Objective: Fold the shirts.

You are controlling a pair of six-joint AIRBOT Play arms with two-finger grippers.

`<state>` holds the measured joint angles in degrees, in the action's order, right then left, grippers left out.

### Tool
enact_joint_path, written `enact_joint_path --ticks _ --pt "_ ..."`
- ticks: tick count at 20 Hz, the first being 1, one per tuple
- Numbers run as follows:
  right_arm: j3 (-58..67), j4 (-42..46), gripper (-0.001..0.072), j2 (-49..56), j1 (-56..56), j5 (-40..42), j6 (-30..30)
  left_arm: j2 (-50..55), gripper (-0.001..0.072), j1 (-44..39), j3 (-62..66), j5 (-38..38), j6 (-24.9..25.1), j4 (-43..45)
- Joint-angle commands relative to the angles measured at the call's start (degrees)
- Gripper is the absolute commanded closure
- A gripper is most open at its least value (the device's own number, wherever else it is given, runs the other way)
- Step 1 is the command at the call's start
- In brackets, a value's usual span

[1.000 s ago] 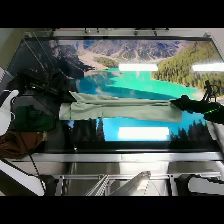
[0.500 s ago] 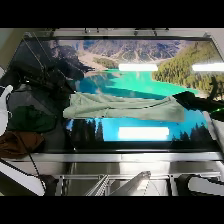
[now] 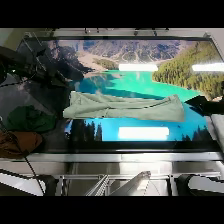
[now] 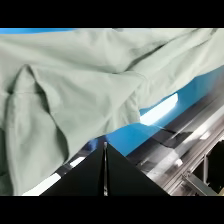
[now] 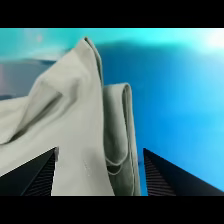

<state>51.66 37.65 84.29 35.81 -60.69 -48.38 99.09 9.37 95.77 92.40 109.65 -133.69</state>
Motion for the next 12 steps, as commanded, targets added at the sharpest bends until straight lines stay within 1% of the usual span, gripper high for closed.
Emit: enact_joint_path --ticks 1,3,6,7,9,10,11,12 --pt "0.3 3.3 0.0104 4.8 -2.0 -1.7 -2.3 -0.6 0.0683 -2.9 0.1 0.5 -0.2 0.1" --pt "0.3 3.3 0.0105 6.8 -4.4 -1.2 -2.3 -0.6 0.0683 -4.5 0.2 0.6 -0.2 0.1" --pt "0.3 0.0 0.0107 8.8 -8.4 -1.1 -2.2 -0.6 0.0683 -6.4 0.1 0.7 -0.2 0.1" --pt "0.4 -1.2 0.0126 9.2 -9.8 -1.1 -2.2 -0.6 0.0683 -7.3 0.1 1.1 -0.2 0.1" --pt "0.5 -3.7 0.0422 9.3 -11.9 -1.3 -1.5 -0.6 0.0683 -9.6 0.1 0.0 -0.2 0.1" --pt "0.5 -4.9 0.0599 9.3 -12.5 -1.4 -1.0 -0.6 0.0683 -11.0 0.1 -1.0 -0.2 0.1" --pt "0.6 -6.1 0.0694 9.2 -12.8 -1.4 -0.9 -0.4 0.0683 -12.7 0.1 -2.5 -0.3 0.2" --pt "1.1 -6.5 0.0694 9.1 -12.8 -2.1 -0.9 0.2 0.0683 -14.8 0.1 -4.1 -0.3 0.2"
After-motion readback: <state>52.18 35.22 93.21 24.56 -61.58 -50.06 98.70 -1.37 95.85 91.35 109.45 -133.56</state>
